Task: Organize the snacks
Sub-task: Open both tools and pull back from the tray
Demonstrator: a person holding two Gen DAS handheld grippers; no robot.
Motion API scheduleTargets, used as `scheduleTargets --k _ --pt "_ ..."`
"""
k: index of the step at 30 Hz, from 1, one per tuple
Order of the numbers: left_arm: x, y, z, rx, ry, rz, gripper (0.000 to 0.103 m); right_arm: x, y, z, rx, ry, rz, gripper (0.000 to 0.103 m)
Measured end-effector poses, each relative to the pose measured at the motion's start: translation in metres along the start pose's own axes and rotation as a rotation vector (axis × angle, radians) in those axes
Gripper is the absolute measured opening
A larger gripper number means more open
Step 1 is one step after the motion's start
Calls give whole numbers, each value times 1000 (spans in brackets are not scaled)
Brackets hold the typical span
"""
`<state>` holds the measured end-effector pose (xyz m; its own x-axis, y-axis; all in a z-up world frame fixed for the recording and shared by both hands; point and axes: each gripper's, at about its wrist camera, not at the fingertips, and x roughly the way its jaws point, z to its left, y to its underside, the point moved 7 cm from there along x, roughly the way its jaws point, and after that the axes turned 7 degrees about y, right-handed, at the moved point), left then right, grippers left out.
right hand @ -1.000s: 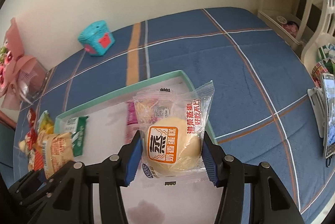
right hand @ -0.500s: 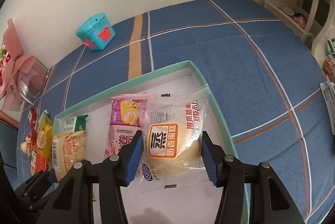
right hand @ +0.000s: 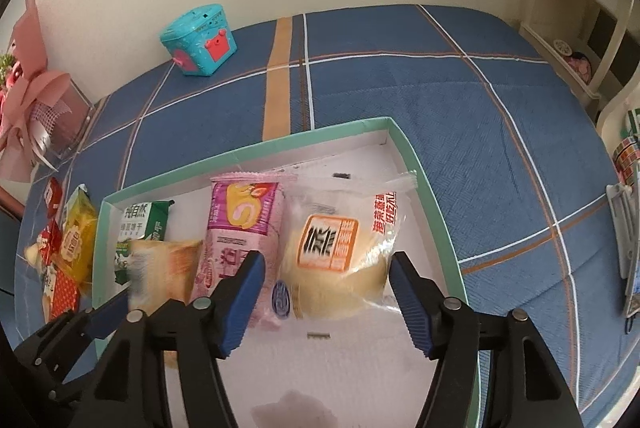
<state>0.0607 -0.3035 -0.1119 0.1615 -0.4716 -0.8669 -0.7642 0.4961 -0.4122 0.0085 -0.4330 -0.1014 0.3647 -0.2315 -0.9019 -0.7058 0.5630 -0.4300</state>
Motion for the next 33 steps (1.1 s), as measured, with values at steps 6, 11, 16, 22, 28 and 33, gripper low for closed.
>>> scheduleTargets --k 6,11,16,22,28,33 --pt "-19 1 0 2 5 1 49 -20 1 1 -16 35 -2 71" --pt "-38 4 9 -12 -19 -9 50 -35 8 0 -12 45 3 71" --pt "-54 8 27 -19 -72 -28 50 -41 17 1 -3 46 19 71" --pt "-62 14 48 -41 -102 -25 50 -46 23 7 -10 51 26 71" --pt "-65 16 55 -42 -118 -24 50 -46 25 15 -28 46 30 71" --pt "-64 16 55 -44 -117 -20 50 -44 26 16 -36 49 36 71"
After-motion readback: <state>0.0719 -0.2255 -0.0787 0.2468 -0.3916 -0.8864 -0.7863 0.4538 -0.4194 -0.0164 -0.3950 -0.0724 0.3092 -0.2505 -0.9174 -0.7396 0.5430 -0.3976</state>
